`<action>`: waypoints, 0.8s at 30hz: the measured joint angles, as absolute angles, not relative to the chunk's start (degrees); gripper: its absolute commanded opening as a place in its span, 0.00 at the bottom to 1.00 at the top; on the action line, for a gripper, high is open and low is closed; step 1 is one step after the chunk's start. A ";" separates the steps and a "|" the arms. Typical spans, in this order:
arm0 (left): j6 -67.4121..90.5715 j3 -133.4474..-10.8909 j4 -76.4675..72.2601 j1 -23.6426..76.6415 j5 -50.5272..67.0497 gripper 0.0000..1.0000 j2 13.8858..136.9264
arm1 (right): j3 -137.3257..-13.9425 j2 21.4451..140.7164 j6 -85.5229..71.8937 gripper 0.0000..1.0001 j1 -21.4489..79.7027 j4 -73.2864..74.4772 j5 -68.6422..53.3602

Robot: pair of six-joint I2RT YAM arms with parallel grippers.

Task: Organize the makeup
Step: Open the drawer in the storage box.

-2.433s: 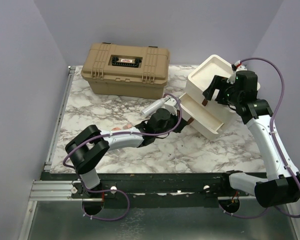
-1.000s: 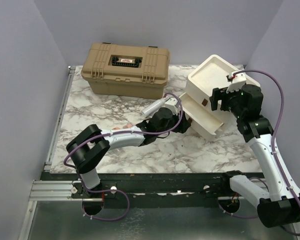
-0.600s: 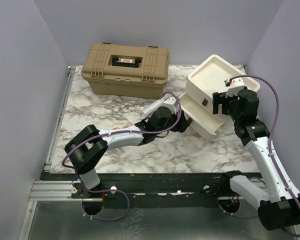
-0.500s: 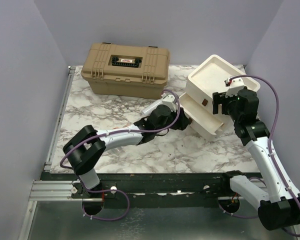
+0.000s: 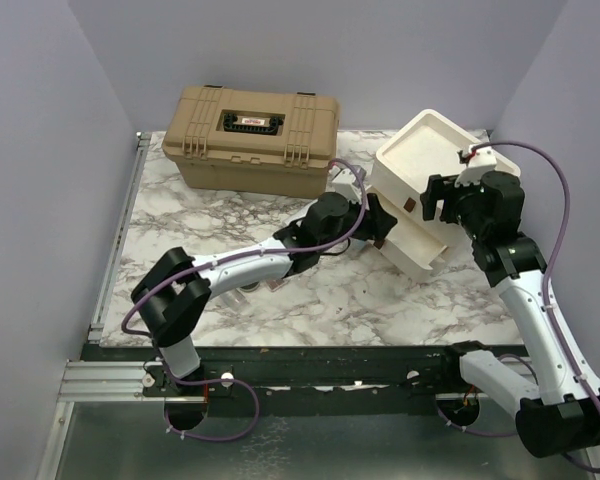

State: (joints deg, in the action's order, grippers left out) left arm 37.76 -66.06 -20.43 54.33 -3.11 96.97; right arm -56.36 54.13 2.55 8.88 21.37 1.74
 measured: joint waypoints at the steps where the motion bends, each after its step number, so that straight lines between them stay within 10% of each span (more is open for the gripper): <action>1: 36.75 -67.33 -20.49 54.33 -2.72 0.61 97.65 | -57.36 54.57 1.34 0.79 8.88 21.91 1.63; 24: 18.90 -82.19 -20.95 54.13 1.21 0.58 114.28 | -68.14 62.02 -22.72 0.85 8.88 30.57 1.72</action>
State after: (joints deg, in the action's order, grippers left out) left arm 18.90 -82.19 -20.95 54.13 1.21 114.28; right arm -68.14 62.02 -22.72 8.88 30.57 1.72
